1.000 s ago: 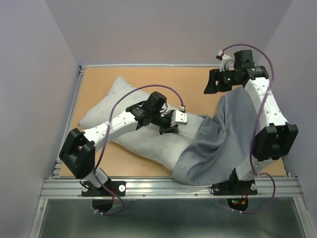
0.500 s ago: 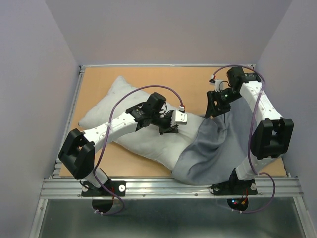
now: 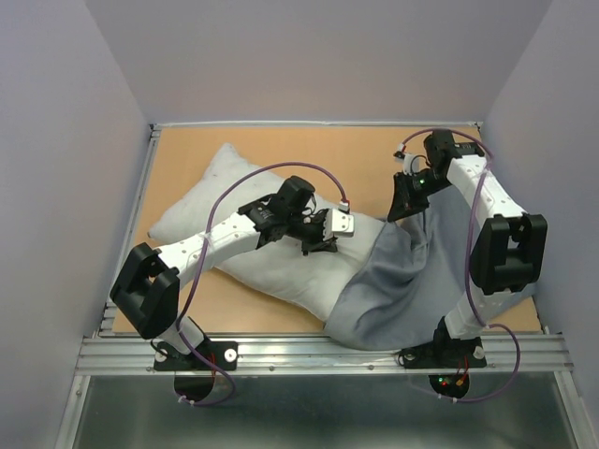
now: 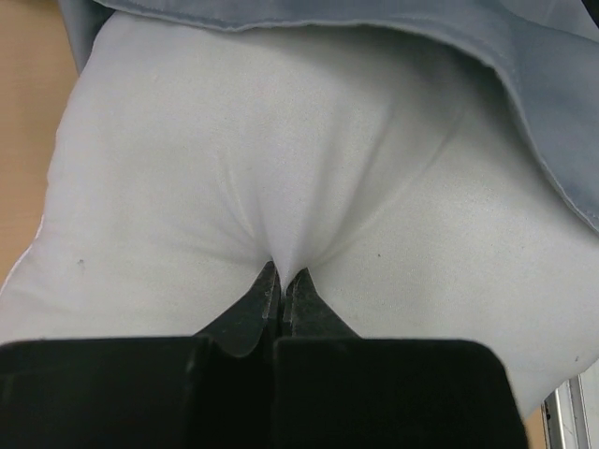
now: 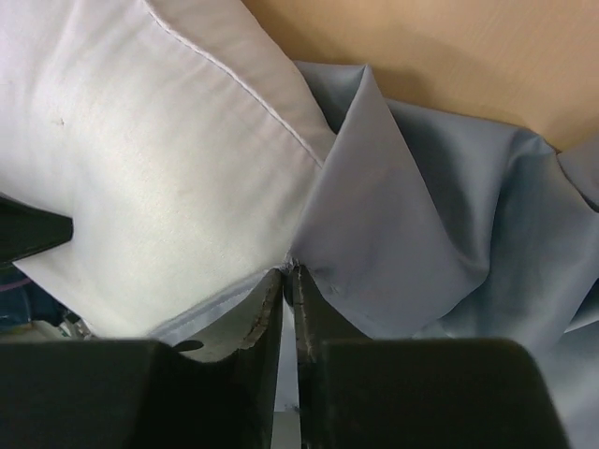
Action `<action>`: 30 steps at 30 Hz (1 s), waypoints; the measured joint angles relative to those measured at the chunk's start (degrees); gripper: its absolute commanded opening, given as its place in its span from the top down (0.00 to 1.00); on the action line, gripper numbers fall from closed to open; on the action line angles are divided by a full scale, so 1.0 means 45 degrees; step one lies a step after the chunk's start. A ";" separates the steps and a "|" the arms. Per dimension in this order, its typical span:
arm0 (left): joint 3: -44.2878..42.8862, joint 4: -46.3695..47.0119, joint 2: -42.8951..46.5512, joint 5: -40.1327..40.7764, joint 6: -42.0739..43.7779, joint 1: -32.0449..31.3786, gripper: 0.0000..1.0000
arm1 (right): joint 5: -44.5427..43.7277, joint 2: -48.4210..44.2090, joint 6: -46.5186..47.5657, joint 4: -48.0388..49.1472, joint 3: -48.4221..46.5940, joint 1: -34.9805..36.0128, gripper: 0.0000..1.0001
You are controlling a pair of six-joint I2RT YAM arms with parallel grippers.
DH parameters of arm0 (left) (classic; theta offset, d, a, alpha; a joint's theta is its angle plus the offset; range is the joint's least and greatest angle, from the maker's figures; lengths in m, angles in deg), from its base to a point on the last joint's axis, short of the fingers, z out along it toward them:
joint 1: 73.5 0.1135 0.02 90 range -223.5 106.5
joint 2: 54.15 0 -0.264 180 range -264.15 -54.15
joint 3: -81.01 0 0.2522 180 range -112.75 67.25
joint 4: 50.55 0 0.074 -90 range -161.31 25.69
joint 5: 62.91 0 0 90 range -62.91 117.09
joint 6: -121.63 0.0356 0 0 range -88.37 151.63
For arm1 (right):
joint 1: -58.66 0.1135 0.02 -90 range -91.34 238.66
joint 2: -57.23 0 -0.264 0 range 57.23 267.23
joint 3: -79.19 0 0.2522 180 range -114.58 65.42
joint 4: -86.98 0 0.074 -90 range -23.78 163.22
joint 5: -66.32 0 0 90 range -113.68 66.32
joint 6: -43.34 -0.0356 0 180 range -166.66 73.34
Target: Put the pillow into the pillowcase
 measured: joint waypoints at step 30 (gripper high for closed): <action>-0.0102 0.2361 0.0029 0.0257 -0.0670 0.0243 1.00 | 0.3191 0.2351 -0.4376 0.4741 -0.5110 0.3288 0.99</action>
